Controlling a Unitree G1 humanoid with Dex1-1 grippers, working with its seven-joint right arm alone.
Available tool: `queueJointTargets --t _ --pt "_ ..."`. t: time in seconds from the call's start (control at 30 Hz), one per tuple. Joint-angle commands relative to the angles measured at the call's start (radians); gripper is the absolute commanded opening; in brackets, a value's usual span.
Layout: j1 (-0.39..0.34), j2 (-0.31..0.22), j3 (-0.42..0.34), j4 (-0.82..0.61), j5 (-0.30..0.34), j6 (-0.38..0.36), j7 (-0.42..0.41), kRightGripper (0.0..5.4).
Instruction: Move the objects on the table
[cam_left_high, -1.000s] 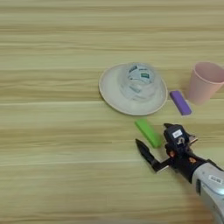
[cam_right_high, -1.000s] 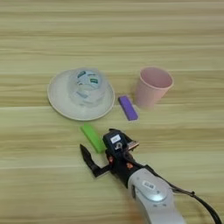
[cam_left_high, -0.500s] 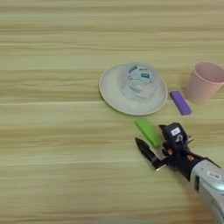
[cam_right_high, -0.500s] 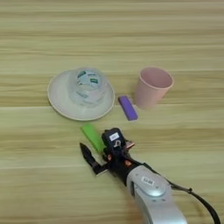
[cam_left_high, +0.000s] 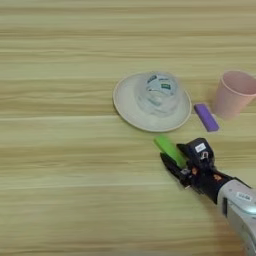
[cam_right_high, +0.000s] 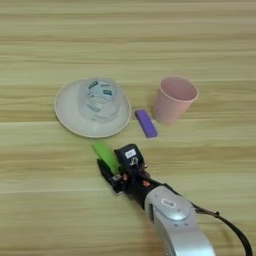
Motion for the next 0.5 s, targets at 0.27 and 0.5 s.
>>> queueJointTargets --t 0.27,0.5 --pt "-0.013 -0.018 -0.002 -0.013 -0.003 -0.006 -0.011 1.50" --pt "-0.024 -0.013 0.026 -0.028 -0.004 -0.021 -0.001 1.39"
